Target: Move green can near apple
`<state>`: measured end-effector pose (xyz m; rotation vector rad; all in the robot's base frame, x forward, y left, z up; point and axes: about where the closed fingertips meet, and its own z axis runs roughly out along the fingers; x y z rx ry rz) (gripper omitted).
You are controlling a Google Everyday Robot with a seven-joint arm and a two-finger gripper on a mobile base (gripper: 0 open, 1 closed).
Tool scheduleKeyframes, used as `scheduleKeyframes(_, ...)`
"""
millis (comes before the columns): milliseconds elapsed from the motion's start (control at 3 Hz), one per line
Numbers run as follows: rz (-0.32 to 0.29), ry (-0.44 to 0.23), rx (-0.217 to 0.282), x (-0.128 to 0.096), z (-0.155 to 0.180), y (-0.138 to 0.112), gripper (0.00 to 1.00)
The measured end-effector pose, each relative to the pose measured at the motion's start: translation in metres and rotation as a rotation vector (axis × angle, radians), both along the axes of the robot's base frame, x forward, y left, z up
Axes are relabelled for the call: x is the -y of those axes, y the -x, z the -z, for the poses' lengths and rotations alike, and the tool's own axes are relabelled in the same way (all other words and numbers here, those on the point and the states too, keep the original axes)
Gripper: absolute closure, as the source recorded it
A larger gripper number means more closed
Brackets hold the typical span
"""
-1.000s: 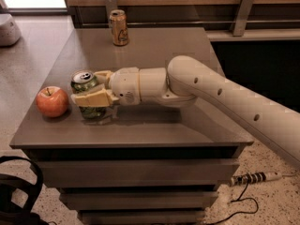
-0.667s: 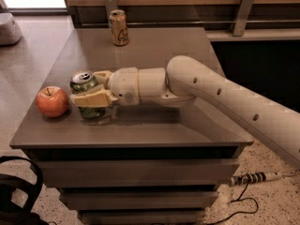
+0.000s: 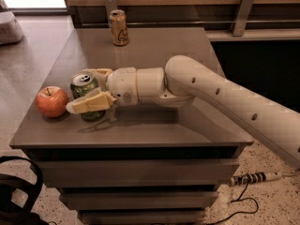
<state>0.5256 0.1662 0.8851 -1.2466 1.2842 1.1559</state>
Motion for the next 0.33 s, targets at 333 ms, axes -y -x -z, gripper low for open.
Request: scheduleKeyframes(333,0.0,0.0,0.0,-0.0001,0.0,0.0,0.0)
